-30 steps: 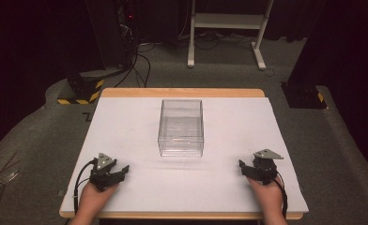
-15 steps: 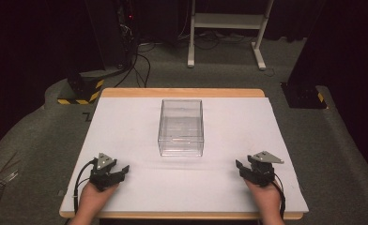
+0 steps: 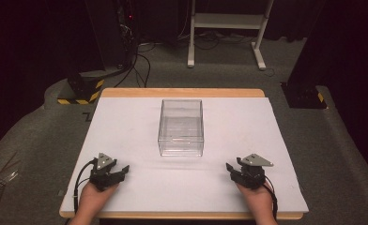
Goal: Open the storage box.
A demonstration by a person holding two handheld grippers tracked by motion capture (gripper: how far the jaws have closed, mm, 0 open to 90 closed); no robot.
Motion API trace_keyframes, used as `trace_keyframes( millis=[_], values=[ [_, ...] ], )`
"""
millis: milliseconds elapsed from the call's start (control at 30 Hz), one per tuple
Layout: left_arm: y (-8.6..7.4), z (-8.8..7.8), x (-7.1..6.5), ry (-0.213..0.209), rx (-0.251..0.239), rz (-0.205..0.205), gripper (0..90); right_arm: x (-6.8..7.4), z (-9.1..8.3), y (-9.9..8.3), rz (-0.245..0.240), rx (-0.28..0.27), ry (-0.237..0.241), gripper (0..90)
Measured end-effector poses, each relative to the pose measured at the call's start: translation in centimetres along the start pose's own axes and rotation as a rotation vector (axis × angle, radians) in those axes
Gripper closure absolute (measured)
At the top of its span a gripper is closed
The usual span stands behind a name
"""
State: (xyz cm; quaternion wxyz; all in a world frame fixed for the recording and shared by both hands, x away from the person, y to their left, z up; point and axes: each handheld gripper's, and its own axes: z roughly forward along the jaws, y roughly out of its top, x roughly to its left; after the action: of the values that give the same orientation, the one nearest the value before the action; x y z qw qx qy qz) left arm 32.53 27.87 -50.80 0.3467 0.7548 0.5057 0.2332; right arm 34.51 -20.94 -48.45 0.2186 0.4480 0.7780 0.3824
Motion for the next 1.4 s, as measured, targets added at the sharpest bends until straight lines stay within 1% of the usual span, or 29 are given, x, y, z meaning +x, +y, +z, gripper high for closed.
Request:
trace_keyframes(
  millis=[267, 333, 400, 467, 533, 600, 667, 733, 800, 833, 900, 967, 1133, 1167, 1267, 1300, 1400],
  values=[
    [0.0, 0.0, 0.0, 0.000, -0.001, -0.004, 39.8, 1.4, 0.4, 0.2, -0.030, -0.020, 0.032, 47.2],
    [0.0, 0.0, 0.0, 0.004, 0.000, 0.000, 39.9, 1.7, 0.4, 0.3, -0.030, -0.020, 0.040, 47.7],
    [0.0, 0.0, -0.1, 0.007, -0.002, 0.002, 40.0, 1.9, 0.4, 0.3, -0.037, -0.027, 0.049, 49.7],
    [0.0, 0.0, -0.1, 0.009, -0.001, 0.004, 40.2, 2.2, 0.3, 0.4, -0.034, -0.034, 0.064, 52.6],
    [0.0, 0.0, -0.1, 0.010, -0.002, -0.002, 40.5, 2.5, 0.3, 0.6, -0.038, -0.042, 0.078, 56.1],
    [0.0, 0.0, -0.3, 0.012, -0.004, -0.007, 41.4, 2.9, 0.2, 0.7, -0.053, -0.053, 0.083, 59.5],
    [0.0, -0.1, -0.3, 0.010, -0.009, 0.004, 47.1, 3.3, 0.2, 0.7, -0.064, -0.063, 0.080, 61.6],
    [0.0, -0.1, -0.5, 0.009, -0.010, 0.003, 51.5, 3.7, 0.3, 0.8, -0.076, -0.068, 0.084, 63.5],
    [0.1, -0.1, -0.8, -0.006, -0.014, 0.007, 57.5, 4.0, 0.4, 0.8, -0.087, -0.066, 0.088, 65.1],
    [0.2, -0.1, -1.0, -0.013, -0.014, 0.009, 59.1, 4.2, 0.4, 0.8, -0.089, -0.066, 0.088, 65.7],
    [0.5, 0.0, -1.4, -0.028, -0.027, 0.001, 62.4, 4.3, 0.5, 0.9, -0.094, -0.069, 0.099, 66.5],
    [0.9, -0.1, -2.0, -0.042, -0.041, -0.005, 65.2, 4.6, 0.5, 0.9, -0.098, -0.068, 0.098, 66.6],
    [2.0, 0.0, -3.7, -0.067, -0.067, 0.005, 70.5, 5.0, 0.7, 0.9, -0.113, -0.068, 0.107, 68.4],
    [2.2, 0.1, -4.1, -0.065, -0.068, 0.010, 71.3, 5.1, 0.7, 0.9, -0.120, -0.070, 0.107, 69.3],
    [2.9, 0.1, -5.3, -0.061, -0.084, 0.045, 74.6, 5.3, 0.8, 1.0, -0.125, -0.071, 0.120, 71.5],
    [3.2, 0.1, -5.6, -0.062, -0.092, 0.050, 75.6, 5.5, 0.9, 1.0, -0.137, -0.069, 0.118, 72.1],
    [3.8, 0.1, -6.6, -0.072, -0.114, 0.062, 79.6, 5.9, 1.2, 1.0, -0.144, -0.065, 0.130, 74.6]
  ],
)
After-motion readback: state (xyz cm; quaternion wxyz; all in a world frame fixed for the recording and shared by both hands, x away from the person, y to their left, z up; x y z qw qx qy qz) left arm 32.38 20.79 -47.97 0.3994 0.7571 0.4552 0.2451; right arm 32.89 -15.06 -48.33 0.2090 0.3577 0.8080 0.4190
